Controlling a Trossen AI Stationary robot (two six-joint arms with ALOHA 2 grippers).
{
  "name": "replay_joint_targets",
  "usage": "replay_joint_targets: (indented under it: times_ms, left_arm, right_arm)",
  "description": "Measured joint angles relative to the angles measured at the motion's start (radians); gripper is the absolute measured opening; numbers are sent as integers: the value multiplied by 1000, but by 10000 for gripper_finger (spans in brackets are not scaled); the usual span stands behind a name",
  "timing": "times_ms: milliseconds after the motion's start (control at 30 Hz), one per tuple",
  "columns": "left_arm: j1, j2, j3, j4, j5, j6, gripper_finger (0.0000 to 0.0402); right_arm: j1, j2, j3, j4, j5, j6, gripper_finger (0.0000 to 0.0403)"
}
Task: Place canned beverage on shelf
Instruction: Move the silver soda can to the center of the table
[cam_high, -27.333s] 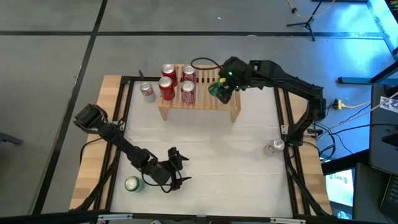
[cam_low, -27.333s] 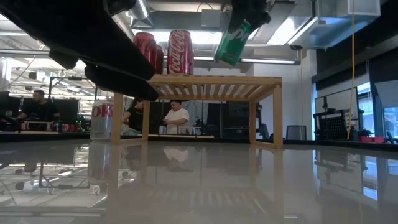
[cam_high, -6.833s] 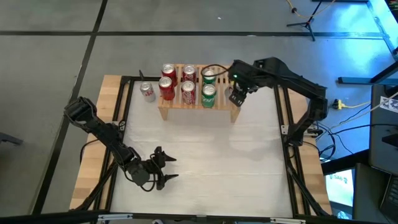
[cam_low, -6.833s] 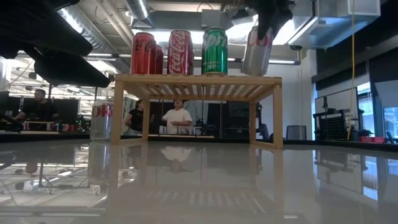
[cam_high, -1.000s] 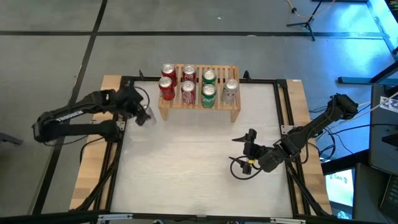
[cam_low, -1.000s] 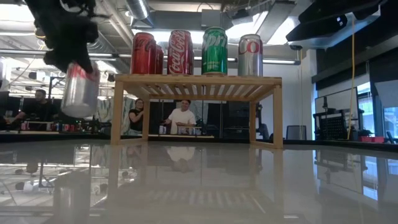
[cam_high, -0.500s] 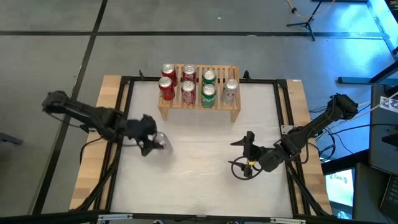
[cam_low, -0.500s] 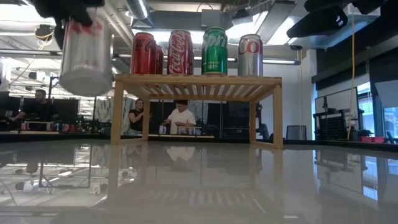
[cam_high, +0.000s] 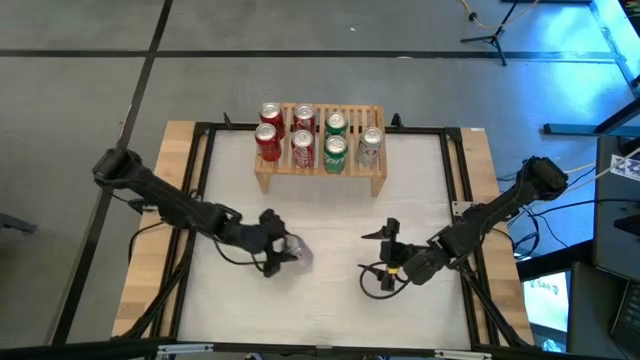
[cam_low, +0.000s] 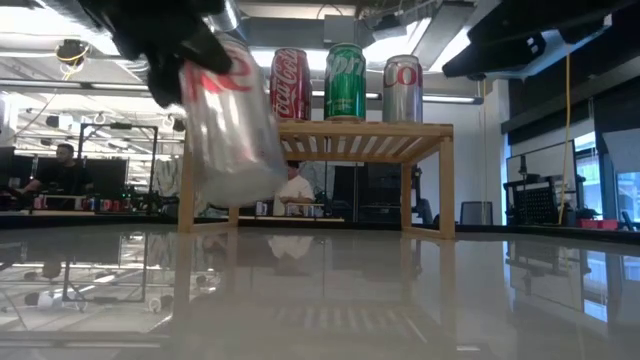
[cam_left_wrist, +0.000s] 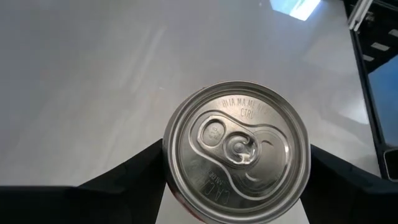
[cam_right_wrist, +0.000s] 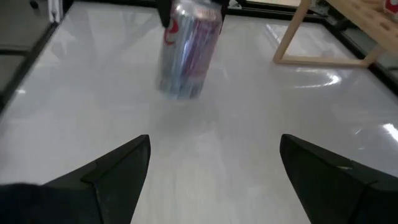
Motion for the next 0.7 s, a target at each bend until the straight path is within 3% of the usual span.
replay_joint_targets:
  times_ms: [233, 700]
  left_arm:
    - [-4, 179, 14, 219, 12, 19, 275]
    - [-3, 482, 367, 42, 32, 82, 275]
  right_arm:
    - [0, 81, 0, 128, 10, -74, 353]
    - [-2, 95, 0, 154, 9, -130, 353]
